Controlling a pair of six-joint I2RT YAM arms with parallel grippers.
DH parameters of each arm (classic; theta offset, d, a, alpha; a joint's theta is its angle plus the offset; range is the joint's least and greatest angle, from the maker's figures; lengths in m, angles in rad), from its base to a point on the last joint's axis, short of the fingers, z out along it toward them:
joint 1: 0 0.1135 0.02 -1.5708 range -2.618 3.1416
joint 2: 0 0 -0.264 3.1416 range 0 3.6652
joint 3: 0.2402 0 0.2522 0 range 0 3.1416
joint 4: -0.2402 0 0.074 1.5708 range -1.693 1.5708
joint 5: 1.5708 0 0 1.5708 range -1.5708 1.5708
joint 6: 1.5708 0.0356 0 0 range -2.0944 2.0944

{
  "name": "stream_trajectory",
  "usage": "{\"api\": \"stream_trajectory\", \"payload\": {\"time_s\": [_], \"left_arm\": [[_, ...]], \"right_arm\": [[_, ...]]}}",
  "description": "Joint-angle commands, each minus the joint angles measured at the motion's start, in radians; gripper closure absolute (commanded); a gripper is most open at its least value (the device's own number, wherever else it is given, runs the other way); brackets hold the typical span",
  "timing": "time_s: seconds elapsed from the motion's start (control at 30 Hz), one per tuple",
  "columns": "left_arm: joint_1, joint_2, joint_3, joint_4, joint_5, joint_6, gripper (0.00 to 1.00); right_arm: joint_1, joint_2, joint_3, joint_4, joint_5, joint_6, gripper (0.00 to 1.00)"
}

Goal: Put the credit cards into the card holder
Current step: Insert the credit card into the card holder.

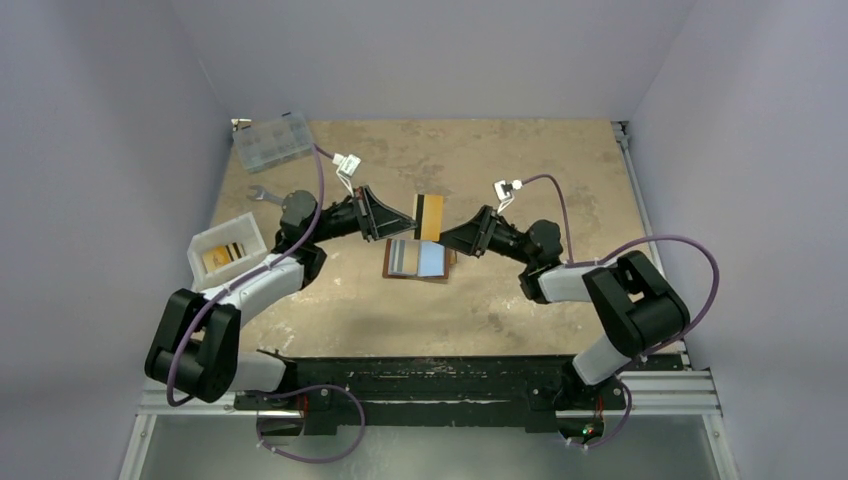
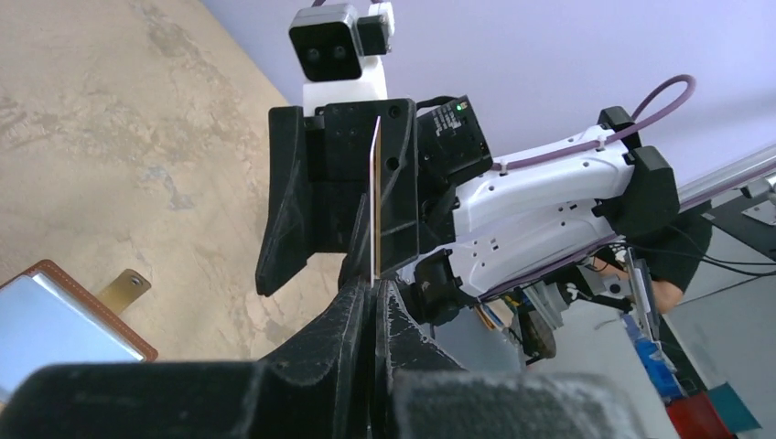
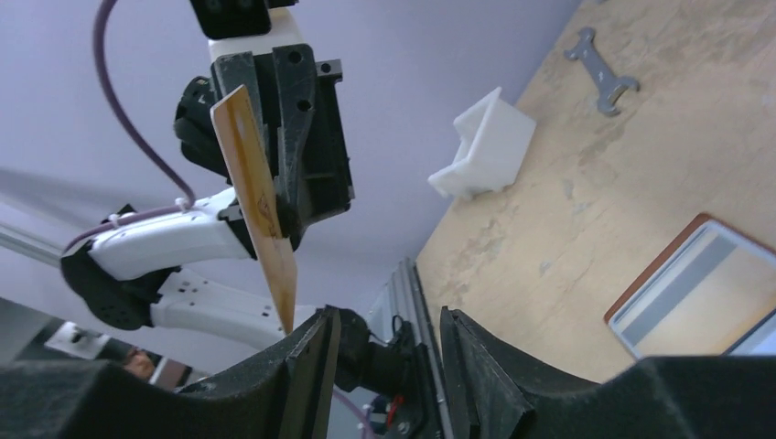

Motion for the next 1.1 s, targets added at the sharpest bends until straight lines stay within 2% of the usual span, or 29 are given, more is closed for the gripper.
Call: {"api": "stream_trajectory", "payload": {"time_s": [0.0,0.13,0.27,0.33,0.4,0.5,0.77,0.9,0.93,0.97,1.0,1.03,1.07], "left_arm": [[-0.001,0.014,-0.019,0.189,0.021,-0.079,1.00],[0.000,0.017,-0.024,0.164,0.003,-0.070,1.00],[0.000,0.022,-0.030,0.153,0.004,-0.062,1.00],[-0.001,0.039,-0.033,0.183,0.022,-0.077,1.00],[-0.001,0.052,-0.035,0.206,0.039,-0.097,1.00],[-0.010,0.058,-0.039,0.216,0.035,-0.102,1.00],[-0.038,0.083,-0.050,0.262,0.047,-0.124,1.00],[-0.059,0.120,-0.051,0.252,0.034,-0.119,1.00],[-0.059,0.126,-0.052,0.226,0.026,-0.112,1.00],[-0.059,0.132,-0.048,0.176,0.017,-0.089,0.97],[-0.055,0.132,-0.027,0.031,0.004,-0.033,0.85],[-0.037,0.129,0.020,-0.215,-0.034,0.100,0.76],[-0.007,0.132,0.099,-0.544,-0.142,0.263,0.69]], "right_arm": [[-0.005,0.008,-0.053,0.303,-0.008,0.160,0.48],[-0.013,-0.071,-0.070,0.128,0.032,0.075,0.44],[-0.029,-0.172,-0.068,0.021,0.042,-0.007,0.40],[-0.029,-0.196,-0.035,-0.074,0.028,-0.042,0.40],[-0.030,-0.211,-0.029,-0.080,0.032,-0.046,0.41],[-0.030,-0.210,-0.004,-0.123,0.052,-0.060,0.46],[-0.029,-0.177,0.013,-0.084,0.046,-0.042,0.56],[-0.029,-0.146,0.011,-0.001,0.017,0.019,0.69],[-0.030,-0.138,0.010,0.009,0.012,0.025,0.78],[-0.029,-0.127,0.007,0.023,0.002,0.035,0.94],[-0.030,-0.114,0.002,0.037,-0.013,0.039,1.00],[-0.049,-0.108,-0.004,0.016,-0.016,0.033,1.00],[-0.065,-0.105,-0.004,-0.061,-0.010,0.012,1.00]]}}
